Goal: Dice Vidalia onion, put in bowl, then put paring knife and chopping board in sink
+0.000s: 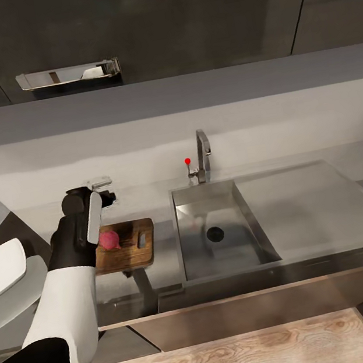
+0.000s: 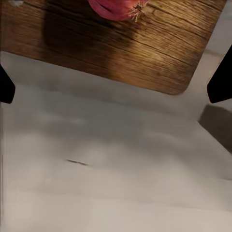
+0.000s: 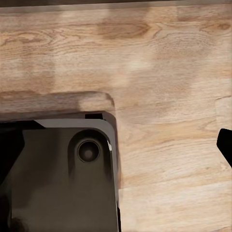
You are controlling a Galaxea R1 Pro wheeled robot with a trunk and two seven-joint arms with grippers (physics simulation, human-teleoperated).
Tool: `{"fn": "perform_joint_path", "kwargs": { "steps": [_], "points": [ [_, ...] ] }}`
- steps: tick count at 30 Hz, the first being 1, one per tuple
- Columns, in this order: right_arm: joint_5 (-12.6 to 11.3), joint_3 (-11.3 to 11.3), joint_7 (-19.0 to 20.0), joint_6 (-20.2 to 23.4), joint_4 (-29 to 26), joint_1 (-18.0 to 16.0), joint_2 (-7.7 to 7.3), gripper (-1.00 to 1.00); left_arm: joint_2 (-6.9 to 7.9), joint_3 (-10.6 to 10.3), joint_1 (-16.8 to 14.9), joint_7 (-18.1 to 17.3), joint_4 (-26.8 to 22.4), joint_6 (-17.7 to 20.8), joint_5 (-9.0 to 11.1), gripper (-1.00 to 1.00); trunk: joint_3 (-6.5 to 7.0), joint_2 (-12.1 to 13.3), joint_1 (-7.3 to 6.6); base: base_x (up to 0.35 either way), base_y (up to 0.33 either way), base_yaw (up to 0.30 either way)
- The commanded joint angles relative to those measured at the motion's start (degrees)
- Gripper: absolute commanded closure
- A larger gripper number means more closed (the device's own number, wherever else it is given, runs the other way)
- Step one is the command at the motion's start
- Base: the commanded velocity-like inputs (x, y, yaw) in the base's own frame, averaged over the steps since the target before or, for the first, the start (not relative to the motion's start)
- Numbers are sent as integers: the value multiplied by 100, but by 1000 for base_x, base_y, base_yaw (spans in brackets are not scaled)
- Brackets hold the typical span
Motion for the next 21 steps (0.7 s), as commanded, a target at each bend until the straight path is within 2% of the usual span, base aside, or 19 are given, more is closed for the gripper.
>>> {"fn": "perform_joint_path", "kwargs": {
  "steps": [1, 14, 21],
  "points": [
    [-57, 50, -20, -18, 1, -3, -4, -100, 0, 11, -5, 50, -48, 12, 63, -100, -10, -10, 3, -67, 0, 0],
    [-57, 50, -20, -18, -1, -3, -4, -100, 9, 16, -5, 51, -13, 12, 62, -100, -10, -10, 3, -298, 0, 0],
    [-57, 50, -20, -18, 0, -3, -4, -100, 8, 16, -5, 51, 193, 12, 62, -100, -10, -10, 3, -334, 0, 0]
  ]
}}
